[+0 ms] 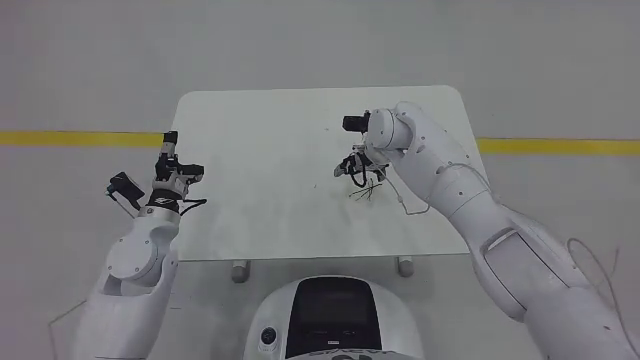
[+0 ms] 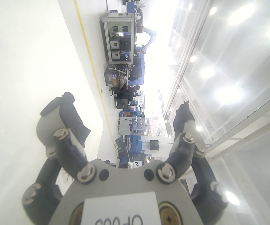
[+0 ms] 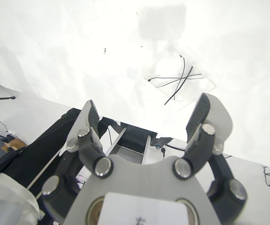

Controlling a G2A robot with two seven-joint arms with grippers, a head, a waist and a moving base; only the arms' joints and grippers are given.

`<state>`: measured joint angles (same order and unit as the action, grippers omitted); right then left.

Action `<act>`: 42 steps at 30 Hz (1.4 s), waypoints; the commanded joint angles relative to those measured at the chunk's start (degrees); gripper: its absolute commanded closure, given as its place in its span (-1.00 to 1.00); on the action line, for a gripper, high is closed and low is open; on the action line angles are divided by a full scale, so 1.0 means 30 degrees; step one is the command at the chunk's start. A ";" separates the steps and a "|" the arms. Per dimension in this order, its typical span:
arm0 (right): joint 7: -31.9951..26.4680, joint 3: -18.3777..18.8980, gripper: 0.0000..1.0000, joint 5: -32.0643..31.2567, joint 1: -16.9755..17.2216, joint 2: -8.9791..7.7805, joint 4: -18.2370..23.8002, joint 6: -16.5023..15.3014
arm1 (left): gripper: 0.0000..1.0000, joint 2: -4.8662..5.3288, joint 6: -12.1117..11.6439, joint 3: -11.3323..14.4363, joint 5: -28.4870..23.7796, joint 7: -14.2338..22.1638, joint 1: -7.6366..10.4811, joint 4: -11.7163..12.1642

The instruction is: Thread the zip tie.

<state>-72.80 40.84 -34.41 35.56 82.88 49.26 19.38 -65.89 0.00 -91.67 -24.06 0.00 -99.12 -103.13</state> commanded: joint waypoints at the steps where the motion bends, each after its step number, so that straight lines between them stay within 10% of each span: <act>1: 0.0263 -0.0028 -1.00 -0.0043 0.0215 0.0017 -0.0023 0.0034 | -1.00 0.0000 0.0000 0.0000 0.0000 0.0000 0.0000 0.0000; 20: 0.1026 -0.0198 -1.00 -0.1303 0.0611 0.0565 -0.1027 0.0034 | -1.00 0.0000 0.0000 0.0000 0.0000 0.0000 0.0000 0.0000; 25: 0.0951 0.0081 0.12 -0.1771 0.0622 0.0702 -0.1246 0.0034 | -1.00 0.0000 0.0000 0.0000 0.0000 0.0000 0.0000 0.0000; 42: 0.0551 0.1096 0.64 -0.4299 0.1385 0.1192 -0.1458 0.0034 | -1.00 0.0000 0.0000 0.0000 0.0000 0.0000 0.0000 0.0000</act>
<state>-71.21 44.00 -47.07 39.63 86.33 45.08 19.48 -65.89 0.00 -91.67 -24.06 0.00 -99.12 -103.13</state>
